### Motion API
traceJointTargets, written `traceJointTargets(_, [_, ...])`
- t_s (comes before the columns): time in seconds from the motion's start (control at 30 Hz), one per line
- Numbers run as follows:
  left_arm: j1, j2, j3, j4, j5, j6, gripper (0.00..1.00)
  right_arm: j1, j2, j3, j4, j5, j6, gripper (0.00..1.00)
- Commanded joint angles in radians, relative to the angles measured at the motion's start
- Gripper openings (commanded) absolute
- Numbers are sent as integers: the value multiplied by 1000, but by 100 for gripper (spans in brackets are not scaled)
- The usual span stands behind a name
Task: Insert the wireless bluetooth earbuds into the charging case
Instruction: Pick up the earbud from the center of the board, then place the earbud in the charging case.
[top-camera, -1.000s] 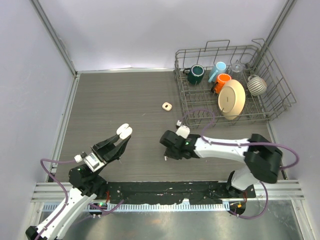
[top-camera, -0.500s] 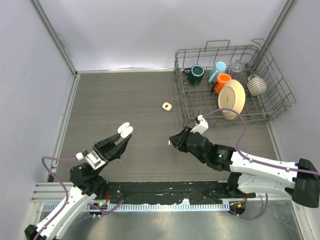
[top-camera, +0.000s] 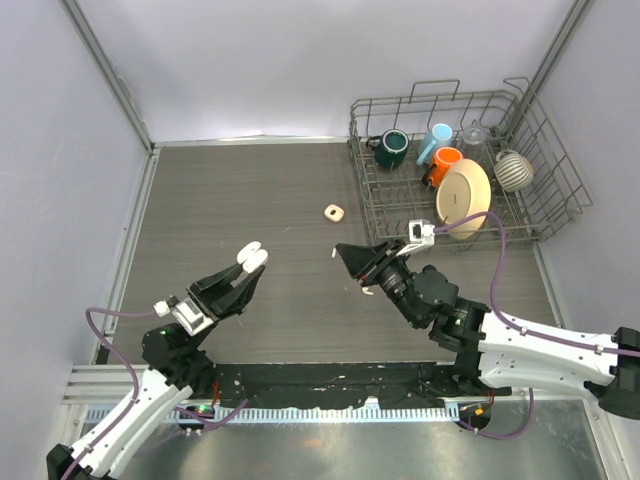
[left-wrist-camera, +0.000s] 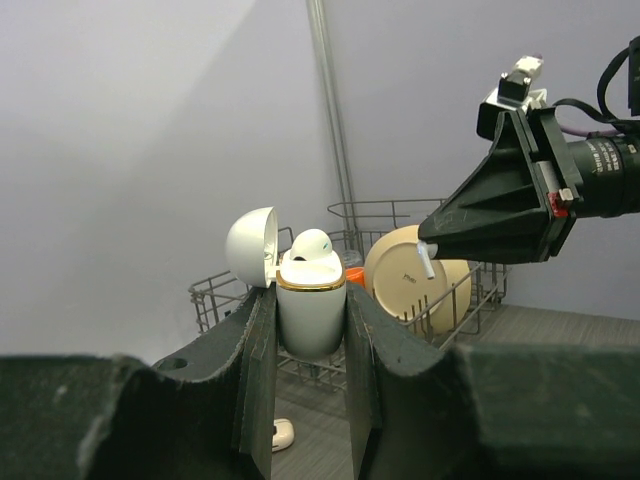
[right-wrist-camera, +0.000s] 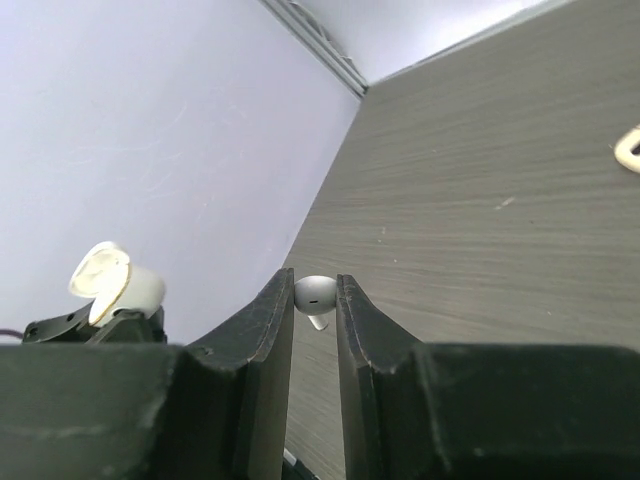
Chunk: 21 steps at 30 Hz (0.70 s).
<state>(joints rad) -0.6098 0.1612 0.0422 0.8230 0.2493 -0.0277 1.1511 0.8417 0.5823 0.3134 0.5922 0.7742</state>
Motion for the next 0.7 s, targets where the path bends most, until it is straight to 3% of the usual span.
traceJointTargets(0.0, [-4, 24, -82, 85, -8, -12, 0, 44, 36, 59, 203, 14, -190, 1])
traceJointTargets(0.27, [-4, 57, -81, 99, 13, -12, 0, 171, 135, 131, 432, -15, -430, 1])
traceJointTargets(0.67, [-4, 86, -71, 96, 105, -8, 0, 197, 234, 215, 497, -137, -432, 1])
